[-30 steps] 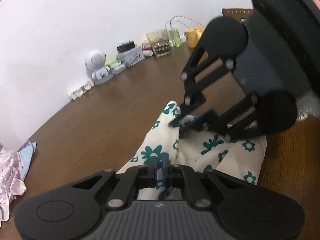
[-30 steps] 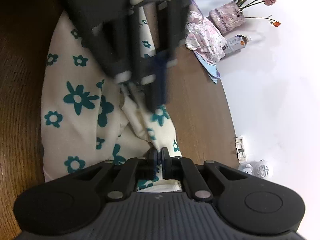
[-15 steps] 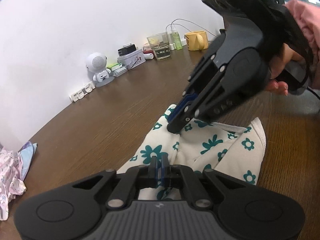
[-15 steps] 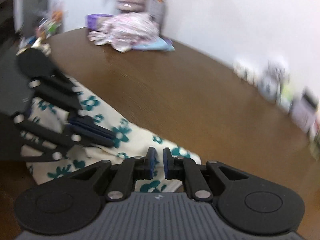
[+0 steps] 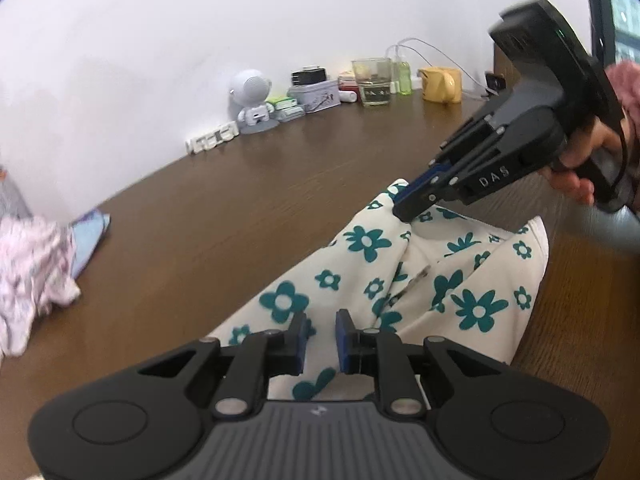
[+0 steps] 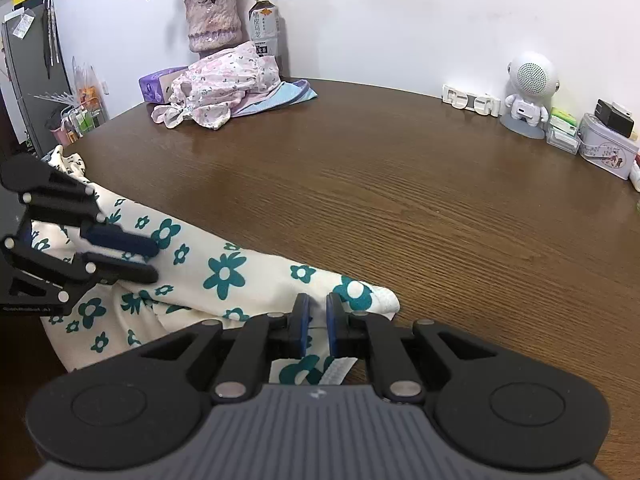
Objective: Fold clothes
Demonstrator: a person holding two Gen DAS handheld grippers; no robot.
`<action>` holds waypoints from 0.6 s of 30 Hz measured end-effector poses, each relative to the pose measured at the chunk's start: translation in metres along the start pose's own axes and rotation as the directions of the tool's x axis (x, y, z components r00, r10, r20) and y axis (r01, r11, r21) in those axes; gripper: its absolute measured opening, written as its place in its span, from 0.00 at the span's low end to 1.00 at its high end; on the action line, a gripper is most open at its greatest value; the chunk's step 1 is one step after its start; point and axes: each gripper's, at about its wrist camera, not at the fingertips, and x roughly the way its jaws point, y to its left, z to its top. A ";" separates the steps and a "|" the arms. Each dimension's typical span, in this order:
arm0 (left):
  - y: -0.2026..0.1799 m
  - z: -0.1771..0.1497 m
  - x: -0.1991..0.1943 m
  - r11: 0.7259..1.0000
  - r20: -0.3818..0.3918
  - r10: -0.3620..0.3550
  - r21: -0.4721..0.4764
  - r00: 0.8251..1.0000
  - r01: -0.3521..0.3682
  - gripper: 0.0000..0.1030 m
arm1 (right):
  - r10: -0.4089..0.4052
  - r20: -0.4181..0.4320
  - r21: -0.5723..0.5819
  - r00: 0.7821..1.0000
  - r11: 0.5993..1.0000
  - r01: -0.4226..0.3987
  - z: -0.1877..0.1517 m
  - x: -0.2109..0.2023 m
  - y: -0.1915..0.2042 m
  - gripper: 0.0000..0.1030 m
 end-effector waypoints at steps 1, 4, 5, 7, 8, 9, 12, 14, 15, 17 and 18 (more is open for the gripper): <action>0.000 -0.001 0.000 1.000 0.004 -0.002 -0.005 1.000 0.002 0.14 | -0.003 0.003 0.001 1.000 1.000 0.003 0.000 0.000 0.001 0.08; -0.003 -0.003 0.001 1.000 0.017 0.005 -0.003 1.000 -0.005 0.14 | -0.014 0.008 0.003 1.000 1.000 0.014 -0.001 0.001 0.003 0.08; -0.003 -0.004 0.001 1.000 0.021 0.007 -0.002 1.000 -0.007 0.14 | -0.018 0.009 0.004 1.000 1.000 0.018 0.000 0.001 0.004 0.08; -0.003 -0.006 0.000 1.000 0.026 0.007 -0.006 1.000 -0.007 0.14 | -0.043 0.014 0.010 0.999 0.999 0.043 0.001 -0.002 0.009 0.08; -0.004 -0.006 0.000 1.000 0.028 0.007 -0.007 1.000 -0.007 0.14 | -0.055 0.022 0.015 0.998 0.998 0.055 0.002 -0.005 0.014 0.08; -0.004 -0.007 0.001 1.000 0.031 0.008 -0.006 0.999 -0.008 0.14 | -0.050 0.046 0.018 0.998 0.999 0.050 0.005 -0.010 0.022 0.08; -0.005 -0.008 0.001 1.000 0.040 0.015 0.000 0.999 -0.015 0.14 | -0.004 0.101 0.010 0.995 1.000 0.003 0.012 -0.017 0.049 0.08; -0.006 -0.010 0.000 1.000 0.049 0.015 -0.006 0.999 -0.015 0.14 | -0.002 0.099 0.007 0.995 1.000 0.002 0.015 -0.012 0.063 0.08; -0.005 -0.012 -0.001 1.000 0.053 0.013 -0.014 0.999 -0.012 0.14 | -0.024 0.078 0.011 0.997 1.000 0.023 0.015 -0.006 0.066 0.08; -0.002 -0.014 -0.003 1.000 0.056 0.003 -0.031 0.998 -0.001 0.15 | -0.060 0.036 0.041 0.998 0.997 0.059 0.013 0.005 0.064 0.08; 0.000 -0.014 -0.004 0.999 0.053 0.000 -0.038 0.999 0.002 0.16 | -0.053 0.037 0.069 0.998 0.996 0.050 0.010 0.007 0.059 0.08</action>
